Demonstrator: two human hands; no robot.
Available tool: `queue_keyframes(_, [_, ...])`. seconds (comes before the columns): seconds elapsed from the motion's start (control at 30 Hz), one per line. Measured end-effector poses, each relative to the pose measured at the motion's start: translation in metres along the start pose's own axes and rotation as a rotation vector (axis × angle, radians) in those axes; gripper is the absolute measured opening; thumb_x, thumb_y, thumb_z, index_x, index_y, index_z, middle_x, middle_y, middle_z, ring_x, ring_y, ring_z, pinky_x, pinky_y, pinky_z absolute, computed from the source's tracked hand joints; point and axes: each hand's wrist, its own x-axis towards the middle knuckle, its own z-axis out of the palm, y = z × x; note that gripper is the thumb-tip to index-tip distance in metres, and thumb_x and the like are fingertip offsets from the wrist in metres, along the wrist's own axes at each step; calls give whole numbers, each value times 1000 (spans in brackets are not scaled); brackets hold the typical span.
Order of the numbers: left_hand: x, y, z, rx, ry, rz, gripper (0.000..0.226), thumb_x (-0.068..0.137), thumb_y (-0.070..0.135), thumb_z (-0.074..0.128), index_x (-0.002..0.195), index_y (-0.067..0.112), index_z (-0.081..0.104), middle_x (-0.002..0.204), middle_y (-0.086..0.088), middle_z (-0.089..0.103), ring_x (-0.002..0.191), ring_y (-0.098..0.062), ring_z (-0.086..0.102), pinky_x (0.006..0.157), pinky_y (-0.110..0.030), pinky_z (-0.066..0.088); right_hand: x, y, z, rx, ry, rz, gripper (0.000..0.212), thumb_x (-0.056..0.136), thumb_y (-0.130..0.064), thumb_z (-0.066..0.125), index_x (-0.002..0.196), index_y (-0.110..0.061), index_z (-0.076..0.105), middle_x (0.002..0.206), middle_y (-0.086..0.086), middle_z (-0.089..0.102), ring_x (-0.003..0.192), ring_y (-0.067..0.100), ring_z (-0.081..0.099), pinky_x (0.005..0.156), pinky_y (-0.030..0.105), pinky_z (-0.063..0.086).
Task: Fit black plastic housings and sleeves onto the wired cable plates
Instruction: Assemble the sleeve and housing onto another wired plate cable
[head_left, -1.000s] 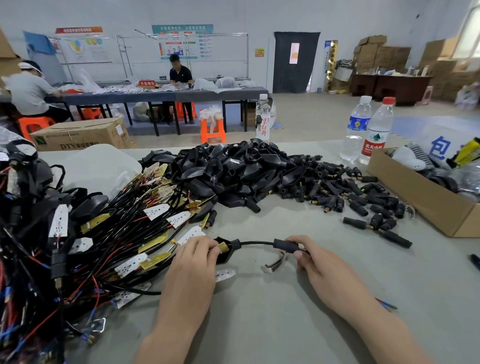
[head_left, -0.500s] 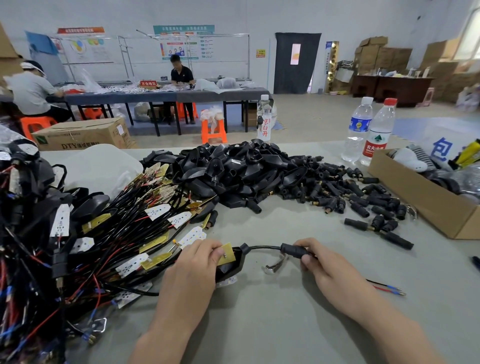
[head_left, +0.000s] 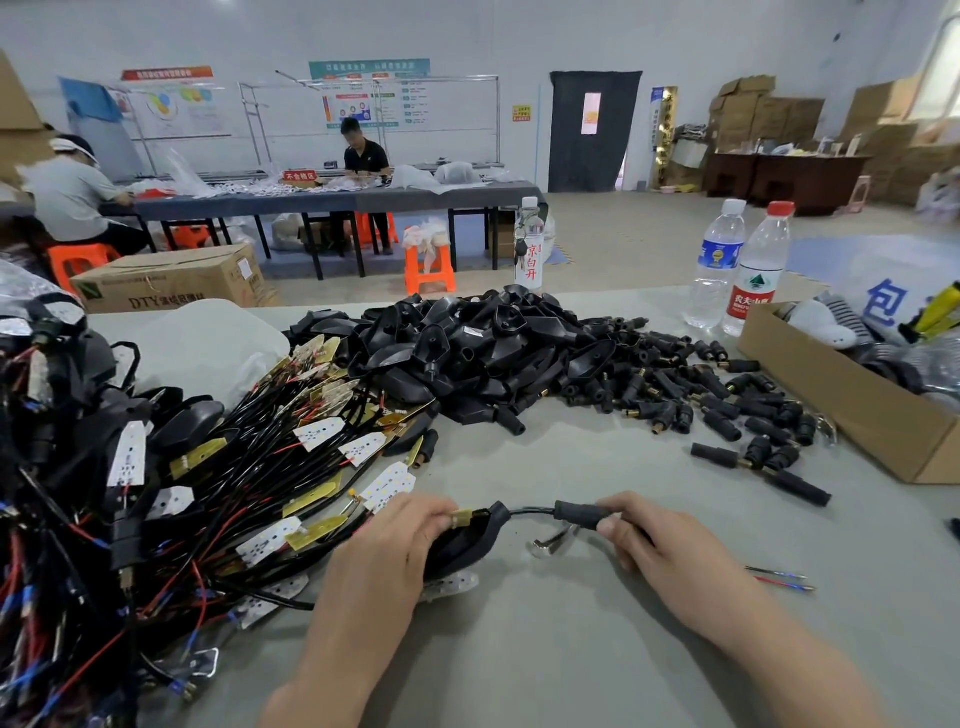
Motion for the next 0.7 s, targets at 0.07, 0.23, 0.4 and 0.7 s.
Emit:
queue_keyframes(0.07, [-1,-2,-1,-15,-51,40,21,100,21,55,98,38,68,99,26,60,92,-2,59,80,-31,49,0,0,-1,-29,4,33,14,101,-39,49,91,-49,53,77,-20,63,77,-3,56,69,13,42])
queue_keyframes(0.23, [-3,-6,-3,-5,-111,107,43,91,-6,53,111,25,76,122,21,62,110,0,60,97,-30,48,0,2,-5,-71,62,92,13,88,-54,60,80,-44,59,76,-23,63,78,-7,55,63,16,41])
queue_keyframes(0.4, [-6,-4,0,-34,-143,110,24,95,33,56,112,36,73,125,31,56,114,11,51,96,-19,44,-1,-1,-5,-91,64,117,25,83,-62,60,80,-38,61,72,-25,62,72,-3,56,58,18,41])
queue_keyframes(0.7, [-2,-12,3,-69,-214,149,23,92,42,63,113,46,70,118,32,59,110,4,53,93,-25,44,-6,-4,-11,-190,49,119,19,83,-71,52,85,-54,61,76,-29,63,79,-7,55,61,20,39])
